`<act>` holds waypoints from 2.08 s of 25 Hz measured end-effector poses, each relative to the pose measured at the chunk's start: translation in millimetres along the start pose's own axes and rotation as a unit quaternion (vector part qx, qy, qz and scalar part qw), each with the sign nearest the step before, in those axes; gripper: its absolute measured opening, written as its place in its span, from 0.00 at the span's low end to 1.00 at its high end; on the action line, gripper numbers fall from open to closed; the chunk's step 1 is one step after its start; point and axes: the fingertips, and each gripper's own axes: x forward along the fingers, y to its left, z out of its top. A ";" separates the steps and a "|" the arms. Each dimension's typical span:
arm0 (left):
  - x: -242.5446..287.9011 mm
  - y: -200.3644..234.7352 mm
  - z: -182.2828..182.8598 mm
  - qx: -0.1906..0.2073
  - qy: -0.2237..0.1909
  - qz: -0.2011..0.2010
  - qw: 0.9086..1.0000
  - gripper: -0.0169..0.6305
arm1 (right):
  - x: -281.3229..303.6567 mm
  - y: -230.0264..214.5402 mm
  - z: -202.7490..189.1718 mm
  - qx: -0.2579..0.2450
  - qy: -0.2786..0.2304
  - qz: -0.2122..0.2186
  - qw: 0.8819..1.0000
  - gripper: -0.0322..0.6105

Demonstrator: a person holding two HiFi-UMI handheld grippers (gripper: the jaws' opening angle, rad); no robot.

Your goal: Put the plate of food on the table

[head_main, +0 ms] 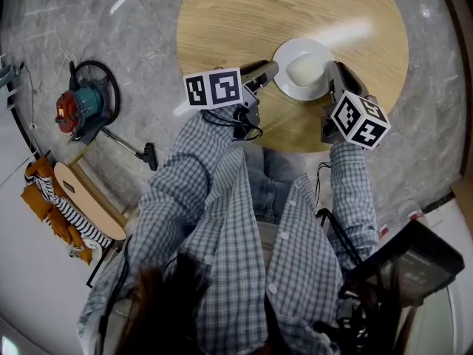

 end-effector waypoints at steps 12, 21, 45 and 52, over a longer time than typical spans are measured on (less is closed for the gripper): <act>-27.7 -26.1 16.9 0.058 -0.053 -0.045 0.996 0.09 | -28.9 12.9 10.5 0.037 -0.039 0.055 0.997 0.13; -41.8 -61.3 10.4 0.127 -0.044 -0.072 0.988 0.04 | -58.2 28.5 24.4 0.017 -0.071 0.054 0.996 0.06; -125.8 -179.2 19.0 0.284 -0.102 -0.116 0.946 0.04 | -174.4 107.4 99.1 -0.035 -0.203 0.117 0.972 0.06; -132.7 -199.1 26.4 0.304 -0.123 -0.131 0.936 0.04 | -184.9 120.7 119.0 -0.042 -0.238 0.133 0.961 0.06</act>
